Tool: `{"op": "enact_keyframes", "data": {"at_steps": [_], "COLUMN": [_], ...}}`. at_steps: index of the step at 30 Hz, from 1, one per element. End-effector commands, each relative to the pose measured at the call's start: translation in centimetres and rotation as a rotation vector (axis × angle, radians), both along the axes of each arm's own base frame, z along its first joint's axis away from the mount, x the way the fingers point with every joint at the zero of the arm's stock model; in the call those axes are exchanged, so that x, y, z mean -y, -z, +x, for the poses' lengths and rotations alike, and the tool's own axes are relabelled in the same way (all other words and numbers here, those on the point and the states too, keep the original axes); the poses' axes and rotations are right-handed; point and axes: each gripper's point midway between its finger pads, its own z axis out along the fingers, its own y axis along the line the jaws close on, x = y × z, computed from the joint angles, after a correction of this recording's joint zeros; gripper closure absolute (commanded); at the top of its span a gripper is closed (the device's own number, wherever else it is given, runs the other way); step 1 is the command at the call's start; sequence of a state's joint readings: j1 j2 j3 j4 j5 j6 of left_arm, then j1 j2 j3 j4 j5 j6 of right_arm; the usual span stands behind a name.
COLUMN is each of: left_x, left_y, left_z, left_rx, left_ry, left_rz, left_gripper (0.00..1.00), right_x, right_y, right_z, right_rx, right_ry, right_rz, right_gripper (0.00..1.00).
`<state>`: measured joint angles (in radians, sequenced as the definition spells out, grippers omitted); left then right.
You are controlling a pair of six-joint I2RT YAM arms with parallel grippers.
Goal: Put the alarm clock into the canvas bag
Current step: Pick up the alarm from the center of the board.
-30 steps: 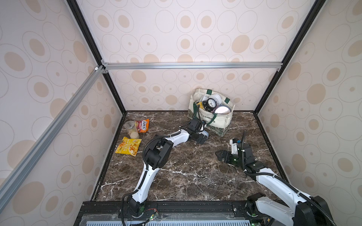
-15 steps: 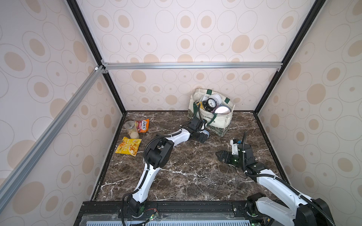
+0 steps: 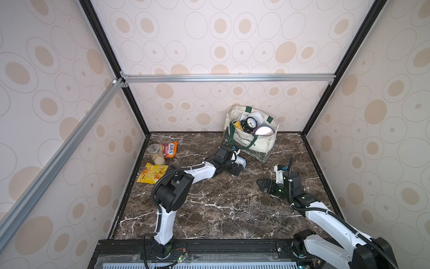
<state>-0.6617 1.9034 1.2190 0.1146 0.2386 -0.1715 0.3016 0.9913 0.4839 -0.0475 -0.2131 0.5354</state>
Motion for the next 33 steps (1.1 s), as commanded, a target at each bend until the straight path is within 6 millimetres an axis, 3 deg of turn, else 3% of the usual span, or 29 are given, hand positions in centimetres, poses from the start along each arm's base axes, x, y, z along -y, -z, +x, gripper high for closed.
{"op": "enact_keyframes", "data": {"at_steps": [1,3,7,13,17,28,33], "left_x": [0.9,0.3,-0.5,-0.1,0.6,1.2,1.2], "left_y": [-7.6,-9.0,-10.3,-10.9,-11.7,-12.6,-12.4], "left_z": [-2.5,-5.3,-8.9,-11.6,-12.4,-13.1,-13.1], "left_rx": [0.213,0.282,0.362,0.427,0.443,0.457,0.459], "left_ry": [0.032,0.059,0.11,0.204,0.238,0.255,0.246], "left_rz": [-0.228,-0.288,-0.353,-0.362,-0.392,-0.413,-0.414], "left_gripper": [0.28,0.28,0.28,0.28,0.27,0.27,0.27], "right_x": [-1.5,-2.5,-4.3,-7.3,-8.4,-9.2,-9.7], "right_y": [-3.4,-4.5,-6.9,-10.5,-10.9,-8.8,-9.0], "right_z": [0.5,0.5,0.3,-0.8,-1.1,-0.2,-0.4], "right_rx": [0.043,0.038,0.04,0.059,0.047,-0.019,-0.023], "right_ry": [-0.053,-0.091,-0.157,-0.272,-0.302,-0.306,-0.323], "right_rz": [0.072,0.116,0.222,0.296,0.269,0.246,0.274], "right_gripper": [0.0,0.0,0.01,0.03,0.05,0.16,0.33]}}
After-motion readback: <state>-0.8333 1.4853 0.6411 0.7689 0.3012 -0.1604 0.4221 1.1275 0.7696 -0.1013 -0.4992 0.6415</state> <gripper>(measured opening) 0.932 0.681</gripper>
